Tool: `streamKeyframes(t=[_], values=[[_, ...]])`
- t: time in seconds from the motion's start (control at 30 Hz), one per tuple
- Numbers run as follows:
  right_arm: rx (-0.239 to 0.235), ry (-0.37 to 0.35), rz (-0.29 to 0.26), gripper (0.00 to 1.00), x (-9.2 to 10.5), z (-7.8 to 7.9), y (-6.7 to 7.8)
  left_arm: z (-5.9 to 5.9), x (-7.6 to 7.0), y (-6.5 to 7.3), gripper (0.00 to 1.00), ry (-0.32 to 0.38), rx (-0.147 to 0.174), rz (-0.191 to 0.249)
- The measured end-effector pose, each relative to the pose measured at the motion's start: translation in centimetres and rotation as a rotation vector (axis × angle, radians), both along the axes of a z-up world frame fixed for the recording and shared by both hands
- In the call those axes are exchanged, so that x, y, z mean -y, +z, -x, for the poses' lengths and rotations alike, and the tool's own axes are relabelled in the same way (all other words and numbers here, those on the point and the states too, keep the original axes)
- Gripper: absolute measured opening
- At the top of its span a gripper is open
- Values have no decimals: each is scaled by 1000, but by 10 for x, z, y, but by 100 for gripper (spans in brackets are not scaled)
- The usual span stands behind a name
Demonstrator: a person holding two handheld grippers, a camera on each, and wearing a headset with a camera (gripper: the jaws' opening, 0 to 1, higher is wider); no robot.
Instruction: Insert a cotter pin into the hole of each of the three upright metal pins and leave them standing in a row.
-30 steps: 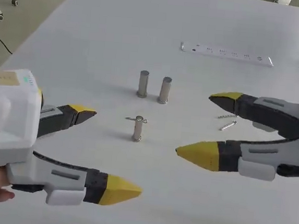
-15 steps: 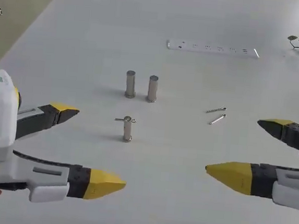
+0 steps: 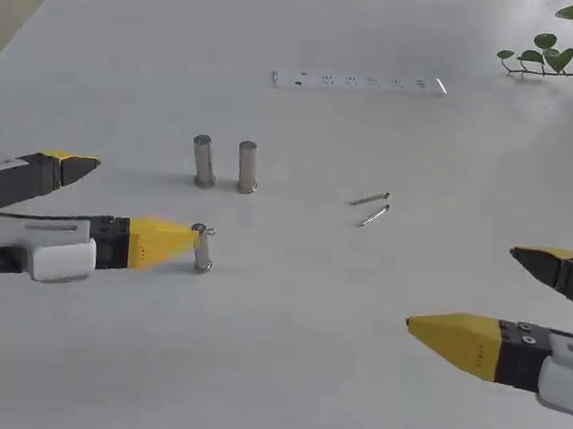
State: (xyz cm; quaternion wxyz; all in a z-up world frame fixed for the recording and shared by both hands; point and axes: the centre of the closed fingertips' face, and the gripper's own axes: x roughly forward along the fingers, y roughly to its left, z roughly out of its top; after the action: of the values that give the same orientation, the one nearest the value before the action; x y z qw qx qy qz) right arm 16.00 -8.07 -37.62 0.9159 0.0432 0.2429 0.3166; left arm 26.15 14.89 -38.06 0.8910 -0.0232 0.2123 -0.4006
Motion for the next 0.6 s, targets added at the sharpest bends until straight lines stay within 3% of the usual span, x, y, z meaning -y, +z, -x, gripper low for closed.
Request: streamKeyframes(t=[0.07,0.3,0.5,0.6], values=[[-18,-17,-2,93,3,0,-4,-10,1,-1,94,4,-4,-2],[-12,-52,-44,91,8,0,-2,-39,5,-1,91,-1,-20,19],[-10,-57,-22,90,9,0,-2,-61,2,-11,86,10,-18,-10],[-19,-73,3,92,14,-2,-4,-71,4,-12,75,10,0,-2]])
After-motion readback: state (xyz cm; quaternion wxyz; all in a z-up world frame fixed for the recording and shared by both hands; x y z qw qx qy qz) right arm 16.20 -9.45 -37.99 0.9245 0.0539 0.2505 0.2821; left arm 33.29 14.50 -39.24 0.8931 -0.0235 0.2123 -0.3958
